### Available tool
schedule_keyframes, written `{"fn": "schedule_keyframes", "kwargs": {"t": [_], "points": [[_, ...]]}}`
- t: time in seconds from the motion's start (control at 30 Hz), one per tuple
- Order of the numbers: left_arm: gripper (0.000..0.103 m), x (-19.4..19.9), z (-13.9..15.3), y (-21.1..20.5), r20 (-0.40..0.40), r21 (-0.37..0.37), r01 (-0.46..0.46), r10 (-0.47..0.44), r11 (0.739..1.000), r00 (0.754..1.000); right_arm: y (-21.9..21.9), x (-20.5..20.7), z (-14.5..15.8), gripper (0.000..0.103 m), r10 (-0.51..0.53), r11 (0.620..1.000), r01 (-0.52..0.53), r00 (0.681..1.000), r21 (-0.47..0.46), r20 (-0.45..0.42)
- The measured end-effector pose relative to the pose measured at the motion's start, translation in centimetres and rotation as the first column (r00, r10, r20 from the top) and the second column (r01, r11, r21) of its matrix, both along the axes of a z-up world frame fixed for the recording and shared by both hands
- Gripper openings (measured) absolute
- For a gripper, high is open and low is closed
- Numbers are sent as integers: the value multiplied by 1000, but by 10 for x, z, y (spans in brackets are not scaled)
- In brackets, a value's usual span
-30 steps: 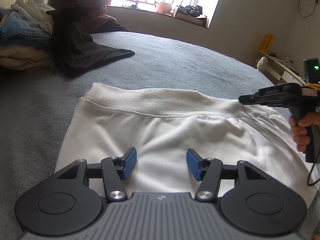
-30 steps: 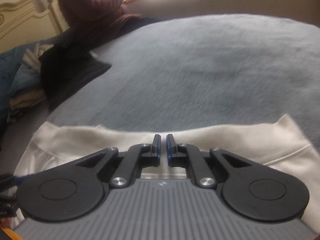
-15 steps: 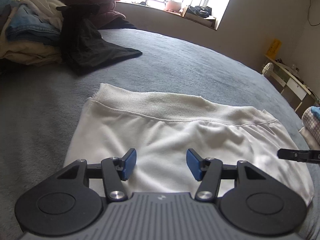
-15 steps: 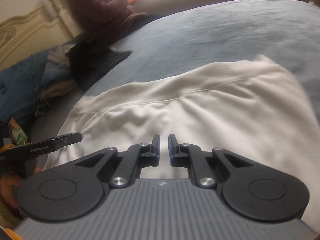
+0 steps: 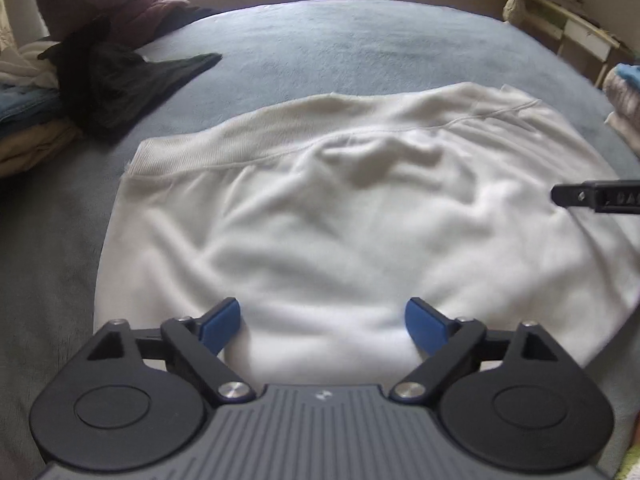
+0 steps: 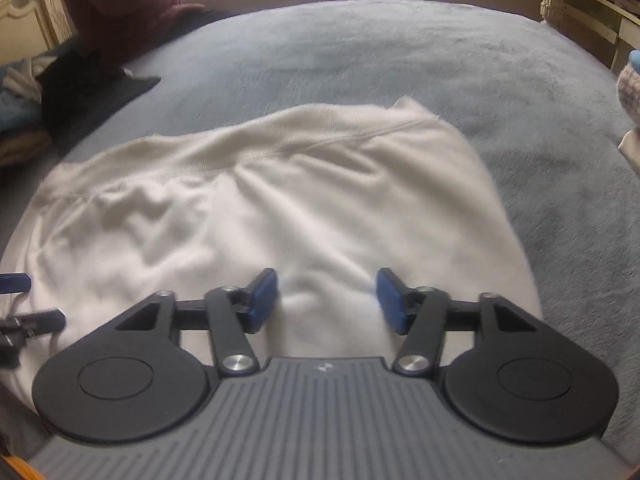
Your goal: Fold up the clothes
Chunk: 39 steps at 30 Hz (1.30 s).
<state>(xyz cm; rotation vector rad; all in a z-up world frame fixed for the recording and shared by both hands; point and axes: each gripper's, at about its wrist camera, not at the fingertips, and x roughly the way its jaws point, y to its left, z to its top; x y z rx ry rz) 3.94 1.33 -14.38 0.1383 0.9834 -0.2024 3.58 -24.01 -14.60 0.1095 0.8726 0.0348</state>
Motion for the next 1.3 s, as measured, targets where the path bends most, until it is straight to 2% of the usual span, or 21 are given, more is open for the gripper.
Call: {"fn": "schedule_keyframes", "kwargs": {"t": [0.07,0.13,0.27,0.43,0.97,1.3], "points": [[102,0,-2,2,-8,-7,-24,24,1000,1000,3,0,-2,77,-4,1000,4,1000,3,-9],[103,2,-2,5,-20,-15,-38,37,999,999,6,0,-4,84,-8,1000,8,1000,5,-19],[103,0,-4,5,-10,-6,-47,47,999,999,11,0,-7,94,-19,1000,19,999,13,-34],[103,1,-3,3,-15,-3,-62,62,998,998,11,3,-10,102,-41,998,43,998,41,-56],[103,6,-4,5,-50,-17,-86,85,996,995,16,8,-14,102,-88,996,89,993,16,-76],[103,7,-5,7,-63,-30,-91,89,995,994,14,6,-16,102,-108,993,110,992,43,-59]]}}
